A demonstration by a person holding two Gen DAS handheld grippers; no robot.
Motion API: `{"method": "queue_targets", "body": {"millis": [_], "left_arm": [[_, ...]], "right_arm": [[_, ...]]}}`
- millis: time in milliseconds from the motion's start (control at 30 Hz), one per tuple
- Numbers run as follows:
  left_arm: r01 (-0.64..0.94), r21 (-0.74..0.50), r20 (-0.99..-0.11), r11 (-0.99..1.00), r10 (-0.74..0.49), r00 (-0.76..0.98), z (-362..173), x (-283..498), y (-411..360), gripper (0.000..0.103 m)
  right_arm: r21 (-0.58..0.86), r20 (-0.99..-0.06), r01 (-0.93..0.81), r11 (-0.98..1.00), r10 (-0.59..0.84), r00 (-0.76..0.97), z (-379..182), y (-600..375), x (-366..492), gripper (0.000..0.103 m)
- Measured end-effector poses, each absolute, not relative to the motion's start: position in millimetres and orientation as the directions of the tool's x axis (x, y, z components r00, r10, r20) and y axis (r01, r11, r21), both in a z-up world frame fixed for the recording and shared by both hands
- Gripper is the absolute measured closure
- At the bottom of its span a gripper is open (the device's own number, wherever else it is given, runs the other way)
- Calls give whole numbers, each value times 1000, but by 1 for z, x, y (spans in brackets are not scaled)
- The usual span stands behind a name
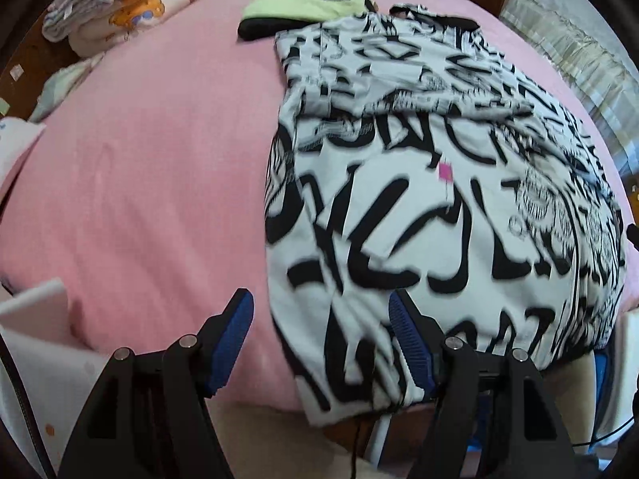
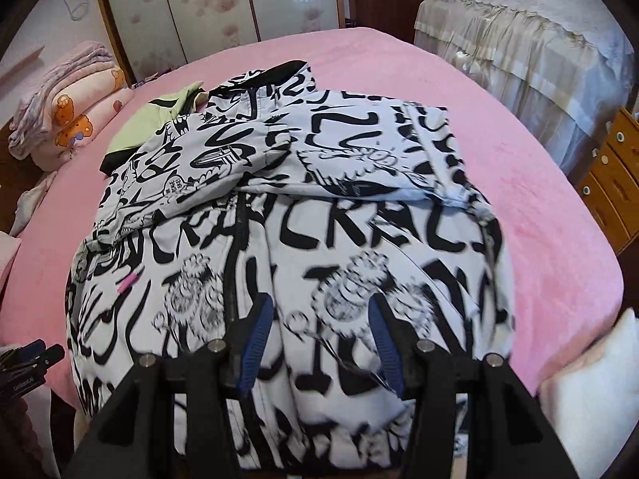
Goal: Fold large clothes
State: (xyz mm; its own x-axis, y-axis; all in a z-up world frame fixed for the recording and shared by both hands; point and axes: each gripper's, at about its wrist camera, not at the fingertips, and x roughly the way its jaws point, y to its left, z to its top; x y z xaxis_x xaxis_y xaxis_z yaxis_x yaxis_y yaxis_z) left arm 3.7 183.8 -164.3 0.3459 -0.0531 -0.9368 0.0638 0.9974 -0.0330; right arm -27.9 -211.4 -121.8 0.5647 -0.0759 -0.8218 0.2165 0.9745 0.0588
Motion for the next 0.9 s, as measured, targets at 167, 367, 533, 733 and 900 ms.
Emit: {"method": "queue_targets", "body": {"millis": [167,367,533,733,900], "left_arm": [[58,-120,-952,991,-131,278,-181,-5,195,34],[51,-245,-950,968,-251,184,-211,-4,197,34],[59,-269,-946,961,-275,171,-224,-5,191,29],[59,-259,-948,964,-266,173,-236,-2,180,19],[25,-254,-952,967,-255,167,-241,-3,184,15]], "right_arm": [[55,-820,222,974,-83,566,-127,-228,-59,48],[64,-831,230,971,-76,551,-140,-256,-90,45],[45,-828,248,968,-103,551,-155,-286,-115,44],[112,-859,274,955,-46,509,-185,-320,-127,44],[224,-872,262,939,73,485,-209,-331,-122,44]]}}
